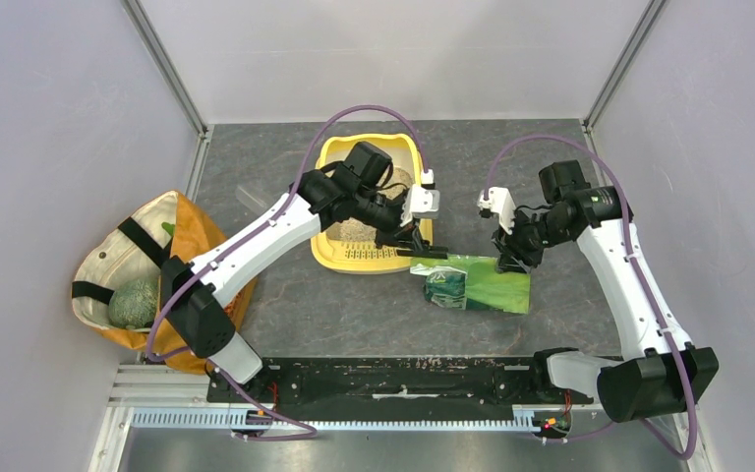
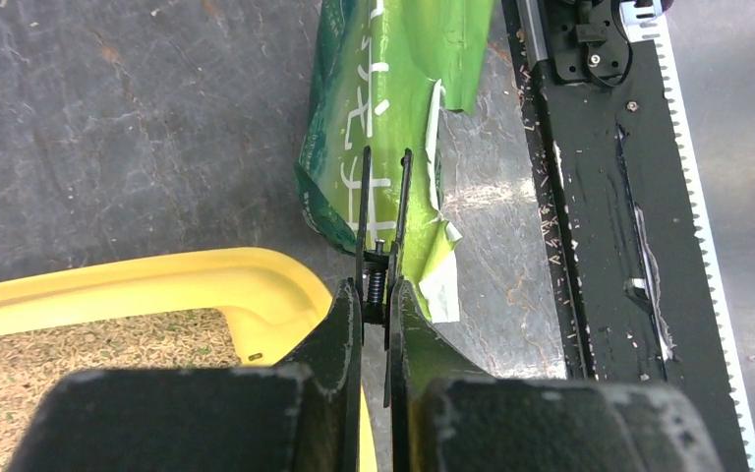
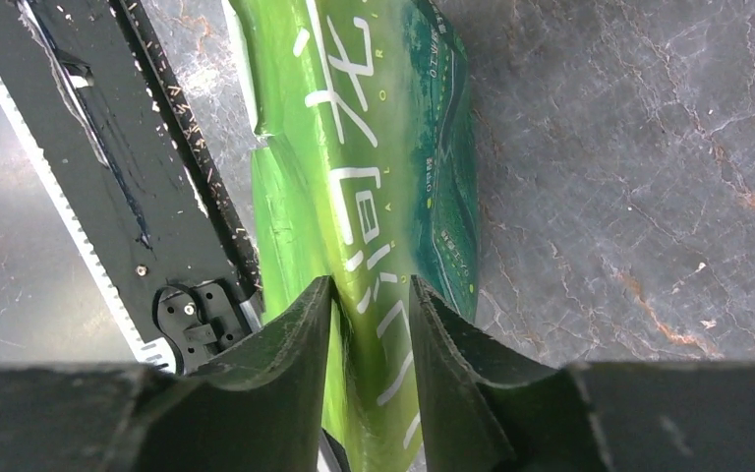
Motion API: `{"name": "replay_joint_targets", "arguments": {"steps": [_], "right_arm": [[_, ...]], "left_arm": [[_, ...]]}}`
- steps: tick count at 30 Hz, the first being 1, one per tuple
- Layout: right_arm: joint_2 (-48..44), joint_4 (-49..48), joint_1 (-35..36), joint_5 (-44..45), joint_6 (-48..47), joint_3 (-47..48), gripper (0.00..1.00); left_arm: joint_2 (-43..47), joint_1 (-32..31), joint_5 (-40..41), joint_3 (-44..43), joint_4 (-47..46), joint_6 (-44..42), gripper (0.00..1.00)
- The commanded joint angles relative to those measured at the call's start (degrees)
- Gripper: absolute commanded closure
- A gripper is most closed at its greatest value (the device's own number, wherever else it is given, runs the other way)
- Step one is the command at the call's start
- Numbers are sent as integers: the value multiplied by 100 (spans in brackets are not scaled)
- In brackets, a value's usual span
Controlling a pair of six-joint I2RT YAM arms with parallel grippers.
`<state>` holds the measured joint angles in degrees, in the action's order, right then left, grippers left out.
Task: Fill the litter box with clean litter
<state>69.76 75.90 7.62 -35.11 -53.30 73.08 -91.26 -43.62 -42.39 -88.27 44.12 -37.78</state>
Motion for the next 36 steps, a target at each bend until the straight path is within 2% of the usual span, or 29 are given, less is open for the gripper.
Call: {"name": "replay_joint_targets", "arguments": {"steps": [1, 8, 15, 26, 36], "right_arm": [[-79, 0, -40, -78, -211, -33, 61], [-194, 0, -51, -228, -336, -57, 71], [-65, 9, -50, -372, -245, -48, 100], [-53, 11, -57, -424, -133, -3, 100], [-27, 6, -51, -488, -84, 14, 100]], "left_arm": [[-175, -14, -244, -244, 44, -139, 98], [-383, -105, -192, -170, 33, -206, 98], [-474, -256, -350, -107, -234, 119, 98], [-516, -512, -82, 341, -893, 756, 98], [-568, -626, -29, 438, -1163, 882, 98]]}}
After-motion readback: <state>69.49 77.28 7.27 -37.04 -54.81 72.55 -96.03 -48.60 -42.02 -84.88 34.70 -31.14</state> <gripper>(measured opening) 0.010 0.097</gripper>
